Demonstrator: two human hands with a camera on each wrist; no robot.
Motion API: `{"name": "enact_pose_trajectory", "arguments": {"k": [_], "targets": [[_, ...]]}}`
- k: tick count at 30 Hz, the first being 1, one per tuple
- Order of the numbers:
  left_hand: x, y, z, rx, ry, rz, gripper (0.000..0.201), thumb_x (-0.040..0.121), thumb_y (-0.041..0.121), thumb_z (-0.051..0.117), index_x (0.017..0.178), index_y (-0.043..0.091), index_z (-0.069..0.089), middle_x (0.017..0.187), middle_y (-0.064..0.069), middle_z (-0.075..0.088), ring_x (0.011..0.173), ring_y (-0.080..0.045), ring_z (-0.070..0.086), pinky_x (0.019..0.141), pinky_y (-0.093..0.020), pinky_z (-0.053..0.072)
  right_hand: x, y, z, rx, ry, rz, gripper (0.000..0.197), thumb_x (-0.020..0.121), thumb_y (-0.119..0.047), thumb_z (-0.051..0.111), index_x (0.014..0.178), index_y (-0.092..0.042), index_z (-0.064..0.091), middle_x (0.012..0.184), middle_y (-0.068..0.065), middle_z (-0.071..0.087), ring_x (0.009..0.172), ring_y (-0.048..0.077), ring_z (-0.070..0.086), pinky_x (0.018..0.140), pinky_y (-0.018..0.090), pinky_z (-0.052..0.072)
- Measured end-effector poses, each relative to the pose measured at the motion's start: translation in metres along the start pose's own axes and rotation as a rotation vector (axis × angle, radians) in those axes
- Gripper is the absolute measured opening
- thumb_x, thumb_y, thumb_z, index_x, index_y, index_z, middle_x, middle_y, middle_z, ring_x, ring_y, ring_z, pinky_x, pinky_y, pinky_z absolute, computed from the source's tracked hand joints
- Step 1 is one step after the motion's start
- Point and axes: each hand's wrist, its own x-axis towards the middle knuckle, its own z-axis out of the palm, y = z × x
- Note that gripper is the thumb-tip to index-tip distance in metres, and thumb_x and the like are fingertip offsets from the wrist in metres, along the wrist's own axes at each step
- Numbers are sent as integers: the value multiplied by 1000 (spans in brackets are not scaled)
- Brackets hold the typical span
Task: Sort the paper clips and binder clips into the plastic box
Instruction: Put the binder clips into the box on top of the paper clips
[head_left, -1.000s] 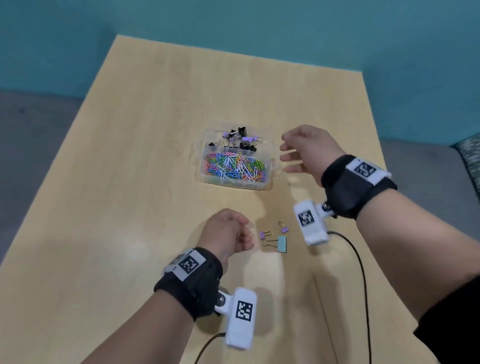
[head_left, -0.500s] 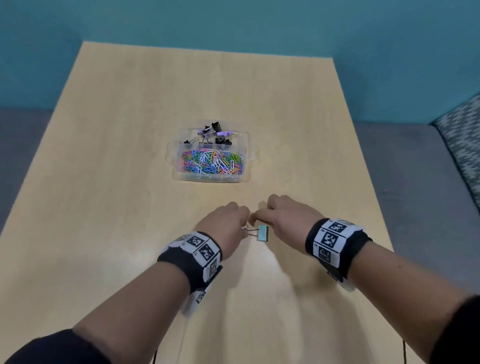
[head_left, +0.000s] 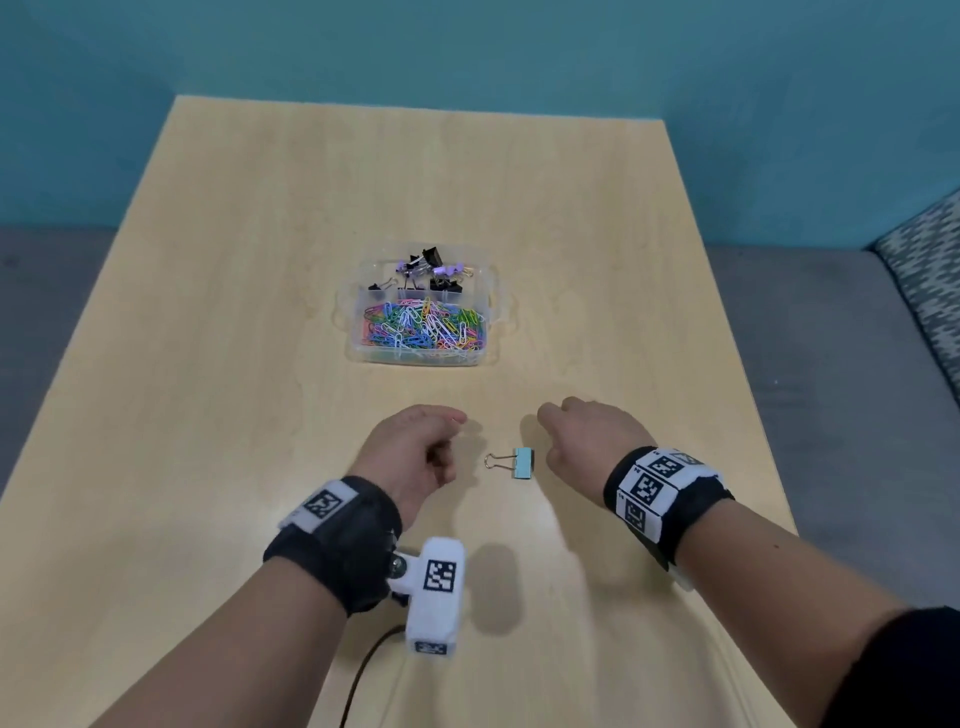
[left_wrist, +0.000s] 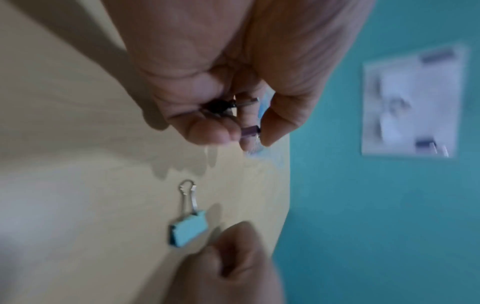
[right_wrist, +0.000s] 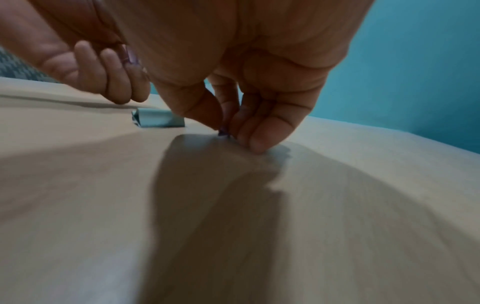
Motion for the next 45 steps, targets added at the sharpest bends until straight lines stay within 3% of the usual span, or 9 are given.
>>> {"name": "enact_pose_trajectory", "arguments": {"k": [3,7,12,18,25,30,33,37,45], "targets": [[-8,6,-5,-336,-83,-129,15,83,1,47,81,1,61,64,-7,49,54,-18,50,52,-25,52,-7,0,3,-15,16,14,8,84,-16,43,91,-19,39,80,2,42,71,25,46,56,33,36],[-10,4,-2,-291,-77,-134,14,84,3,49,73,6,56,66,-10,56,53,-18,53,51,-25,51,-13,1,10,20,42,74,14,86,-13,41,98,-19,43,84,1,41,75,24,44,56,33,38],[0,-5,14,310,82,55,24,80,1,43,78,13,63,60,-4,47,43,-15,31,43,-21,24,-15,0,12,103,11,165,24,83,-1,41,101,-16,39,83,2,38,71,24,42,54,33,33],[2,-8,35,1331,-128,407,33,77,51,63,100,29,66,97,8,62,87,-14,59,80,-34,49,-27,-2,9,242,7,206,27,81,1,42,97,-19,34,94,5,42,82,26,43,66,34,39],[10,-16,51,1838,-220,640,39,77,43,69,98,18,49,98,0,46,88,-24,54,62,-33,35,-31,4,15,403,35,250,27,78,-5,47,101,-18,45,97,4,51,84,25,52,64,31,41],[11,-18,47,1526,-106,484,38,69,45,72,83,20,47,85,5,49,71,-17,51,60,-29,37,-38,19,17,1716,185,569,23,82,2,41,86,-6,62,78,10,64,60,18,52,54,29,44],[6,-10,41,689,-90,161,34,62,36,73,77,16,50,63,2,54,53,-18,45,52,-27,31,-43,15,12,2296,44,609,18,88,-4,41,86,-4,58,66,8,58,52,18,51,45,24,45],[1,24,25,-276,-288,-120,8,73,16,56,79,12,54,74,-9,53,56,-18,47,49,-26,38,-21,-1,-4,2360,-33,617,10,90,-10,50,82,-7,56,64,3,48,50,14,44,40,19,39],[44,128,-4,-476,-206,67,17,70,10,55,85,2,58,80,-15,61,71,-25,58,64,-30,54,82,-26,-97,2345,110,364,11,92,-3,52,100,4,55,91,20,55,89,31,57,72,38,60]]}}
